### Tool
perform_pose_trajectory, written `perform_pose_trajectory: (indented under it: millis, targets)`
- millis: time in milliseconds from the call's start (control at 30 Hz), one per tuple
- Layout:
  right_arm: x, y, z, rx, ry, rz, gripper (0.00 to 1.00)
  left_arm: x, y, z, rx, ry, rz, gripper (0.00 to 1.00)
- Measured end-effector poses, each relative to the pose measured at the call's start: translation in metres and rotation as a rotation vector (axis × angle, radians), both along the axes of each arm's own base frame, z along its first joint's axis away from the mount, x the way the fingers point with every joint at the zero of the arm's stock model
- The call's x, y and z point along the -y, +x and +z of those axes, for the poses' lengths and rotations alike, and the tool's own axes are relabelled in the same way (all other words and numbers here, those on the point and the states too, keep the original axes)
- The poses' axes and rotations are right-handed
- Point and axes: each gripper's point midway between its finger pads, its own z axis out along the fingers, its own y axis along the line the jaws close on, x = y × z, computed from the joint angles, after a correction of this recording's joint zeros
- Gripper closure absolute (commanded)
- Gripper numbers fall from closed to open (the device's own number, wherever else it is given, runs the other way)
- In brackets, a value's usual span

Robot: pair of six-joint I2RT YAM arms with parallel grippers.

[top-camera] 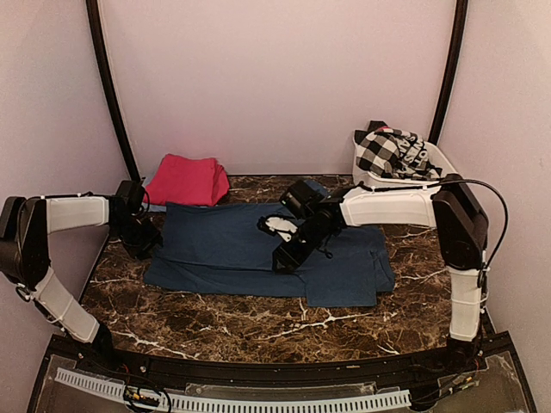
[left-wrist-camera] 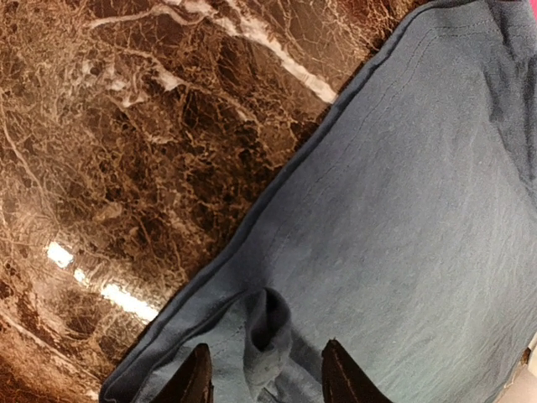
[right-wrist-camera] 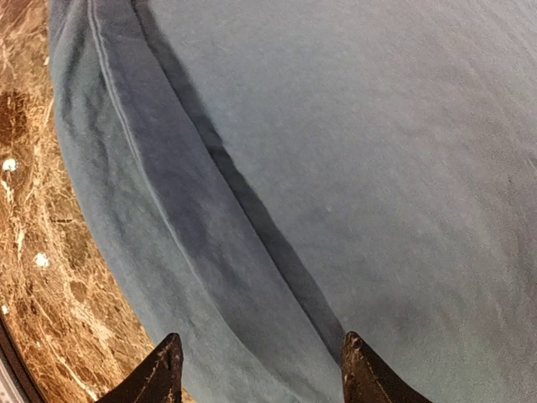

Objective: Fold and stack the mixed laundry pile
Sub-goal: Fold the flattened T-shirt at the center of the board.

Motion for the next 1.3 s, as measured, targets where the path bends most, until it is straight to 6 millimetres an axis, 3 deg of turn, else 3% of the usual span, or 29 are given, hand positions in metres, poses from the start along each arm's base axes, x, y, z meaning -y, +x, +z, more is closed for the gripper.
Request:
perform_pose_trajectory:
  millis: [100, 267, 333, 400, 567, 667, 933, 1200, 1300]
  targets:
    - [0.028, -0.011, 0.007, -0.024, -0.027, -0.09, 0.39, -0.001, 0.0, -0.002, -0.007, -0.001, 0.002, 0.58]
    - [0.096, -0.038, 0.04, -0.11, 0.021, -0.329, 0.44, -0.001, 0.0, -0.003, -0.009, -0.012, 0.005, 0.6]
    - [0.122, -0.048, 0.044, -0.158, 0.036, -0.442, 0.44, 0.0, 0.0, -0.003, -0.008, -0.015, 0.005, 0.61]
    - [0.143, -0.058, 0.036, -0.206, 0.025, -0.535, 0.45, 0.0, 0.001, -0.002, -0.007, -0.019, 0.006, 0.62]
    - [0.189, -0.091, -0.01, -0.358, -0.11, -0.723, 0.47, 0.002, 0.001, -0.002, -0.005, -0.029, 0.003, 0.64]
    - [0.21, -0.1, -0.022, -0.411, -0.146, -0.83, 0.49, 0.003, 0.001, -0.002, -0.005, -0.033, 0.003, 0.64]
    - [0.233, -0.106, -0.012, -0.398, -0.126, -0.971, 0.54, 0.003, 0.0, -0.004, -0.008, -0.036, 0.008, 0.67]
    - [0.238, -0.104, -0.04, -0.42, -0.218, -1.0, 0.59, 0.004, 0.001, -0.004, -0.001, -0.047, 0.013, 0.7]
    - [0.238, -0.101, -0.048, -0.414, -0.236, -0.998, 0.73, 0.004, 0.001, -0.004, -0.001, -0.049, 0.015, 0.72]
